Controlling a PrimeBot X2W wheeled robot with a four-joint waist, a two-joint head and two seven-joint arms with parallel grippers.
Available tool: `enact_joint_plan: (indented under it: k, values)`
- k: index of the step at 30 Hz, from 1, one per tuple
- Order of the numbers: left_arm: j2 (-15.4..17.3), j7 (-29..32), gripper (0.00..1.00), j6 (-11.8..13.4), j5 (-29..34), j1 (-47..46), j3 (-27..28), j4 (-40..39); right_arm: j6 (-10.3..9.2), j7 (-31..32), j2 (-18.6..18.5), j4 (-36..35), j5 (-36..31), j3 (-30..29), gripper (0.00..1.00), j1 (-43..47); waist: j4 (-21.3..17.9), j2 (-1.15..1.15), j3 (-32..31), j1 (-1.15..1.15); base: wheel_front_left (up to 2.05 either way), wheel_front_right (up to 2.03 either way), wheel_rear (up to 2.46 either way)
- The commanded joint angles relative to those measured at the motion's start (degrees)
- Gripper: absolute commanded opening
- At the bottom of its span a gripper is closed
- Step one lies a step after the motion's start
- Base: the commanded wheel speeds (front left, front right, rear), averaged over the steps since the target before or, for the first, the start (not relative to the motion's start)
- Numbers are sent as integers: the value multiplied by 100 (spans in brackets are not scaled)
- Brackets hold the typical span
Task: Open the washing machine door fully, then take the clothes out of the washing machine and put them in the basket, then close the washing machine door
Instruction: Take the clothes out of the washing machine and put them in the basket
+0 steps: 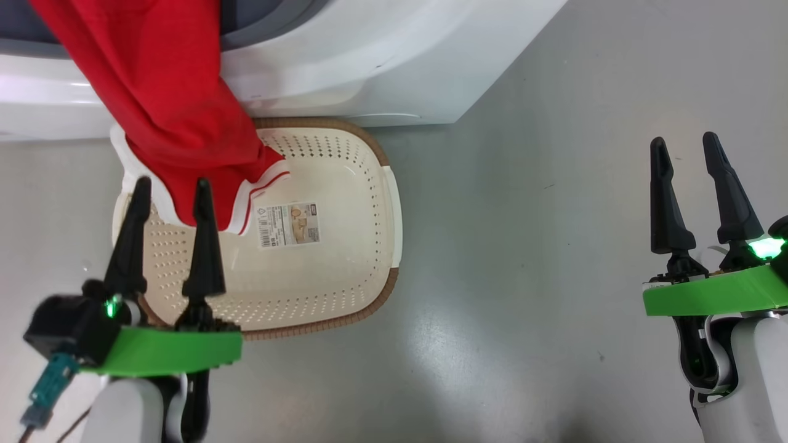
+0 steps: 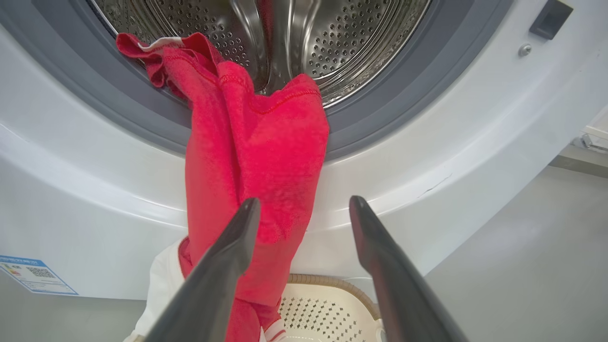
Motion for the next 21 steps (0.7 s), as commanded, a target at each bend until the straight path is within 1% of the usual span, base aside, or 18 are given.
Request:
enact_joint_plan:
  k: [1, 6, 13, 21]
  values:
    - [104, -21, 100, 35, 37, -131, 153, -111, 37, -35, -7, -139, 18, 88, 100, 110, 15, 0, 10, 0, 0, 0, 0]
    - [104, -21, 100, -47, 196, -529, 158, 36, 37, -35, -3, -131, 17, 111, 100, 91, 21, 0, 9, 0, 0, 0, 0]
    - [319, 60, 100, -157, 417, -1410, 17, 654, 37, -35, 10, -121, 18, 162, 100, 91, 14, 0, -7, 0, 0, 0, 0]
    - [511, 843, 100, -212, 405, -2484, -156, 1320, 37, -35, 1, -134, 38, 202, 100, 65, 24, 0, 64, 0, 0, 0, 0]
